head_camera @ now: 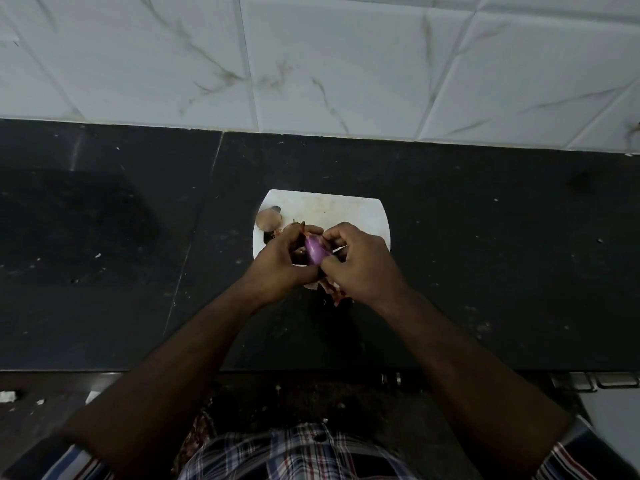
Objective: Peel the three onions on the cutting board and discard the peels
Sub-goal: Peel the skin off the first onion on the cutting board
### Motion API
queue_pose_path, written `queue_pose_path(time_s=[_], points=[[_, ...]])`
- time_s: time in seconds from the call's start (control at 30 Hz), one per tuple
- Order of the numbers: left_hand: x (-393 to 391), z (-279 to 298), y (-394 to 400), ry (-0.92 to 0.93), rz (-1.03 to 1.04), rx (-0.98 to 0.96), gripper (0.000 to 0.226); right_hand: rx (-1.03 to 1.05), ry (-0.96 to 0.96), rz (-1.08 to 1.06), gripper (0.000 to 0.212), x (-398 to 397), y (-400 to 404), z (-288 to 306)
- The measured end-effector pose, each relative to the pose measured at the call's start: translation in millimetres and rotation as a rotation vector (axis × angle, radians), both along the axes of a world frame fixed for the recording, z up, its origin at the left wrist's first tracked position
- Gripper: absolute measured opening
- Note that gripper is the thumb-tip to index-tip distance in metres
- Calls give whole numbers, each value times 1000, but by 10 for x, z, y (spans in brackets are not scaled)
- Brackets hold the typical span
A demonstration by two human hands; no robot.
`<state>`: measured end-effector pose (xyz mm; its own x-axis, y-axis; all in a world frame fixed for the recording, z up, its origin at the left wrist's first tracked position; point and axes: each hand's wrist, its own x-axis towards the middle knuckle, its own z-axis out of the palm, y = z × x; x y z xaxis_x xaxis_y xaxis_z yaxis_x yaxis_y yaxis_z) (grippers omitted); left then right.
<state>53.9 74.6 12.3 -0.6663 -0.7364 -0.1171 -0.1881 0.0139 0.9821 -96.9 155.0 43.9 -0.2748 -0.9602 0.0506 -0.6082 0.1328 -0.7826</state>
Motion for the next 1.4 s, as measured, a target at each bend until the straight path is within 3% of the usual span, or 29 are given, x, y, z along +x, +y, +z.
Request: queue_pose_path(time_s=[0.23, 0.4, 0.53, 0.67, 0.87, 1.17, 1.4], points=[[37, -2, 0, 25, -55, 101, 59, 4, 61, -103, 15, -59, -49, -99], [63, -28, -36, 28, 10, 158, 61, 54, -321, -74, 17, -154, -72, -127], [57, -14, -28, 50, 43, 219, 59, -16, -148, -20, 19, -89, -46, -67], [53, -27, -1, 113, 92, 299, 58, -97, -157, -155, 16, -79, -76, -106], [82, 35, -1, 413, 106, 635, 57, -92, -87, -223, 16, -97, -48, -271], [120, -82, 35, 463, 42, 765, 66, -32, 161, -154, 17, -169, 63, -395], [151, -39, -49, 400, 55, 733, 66, 125, 6, -104, 24, -236, 76, -341]])
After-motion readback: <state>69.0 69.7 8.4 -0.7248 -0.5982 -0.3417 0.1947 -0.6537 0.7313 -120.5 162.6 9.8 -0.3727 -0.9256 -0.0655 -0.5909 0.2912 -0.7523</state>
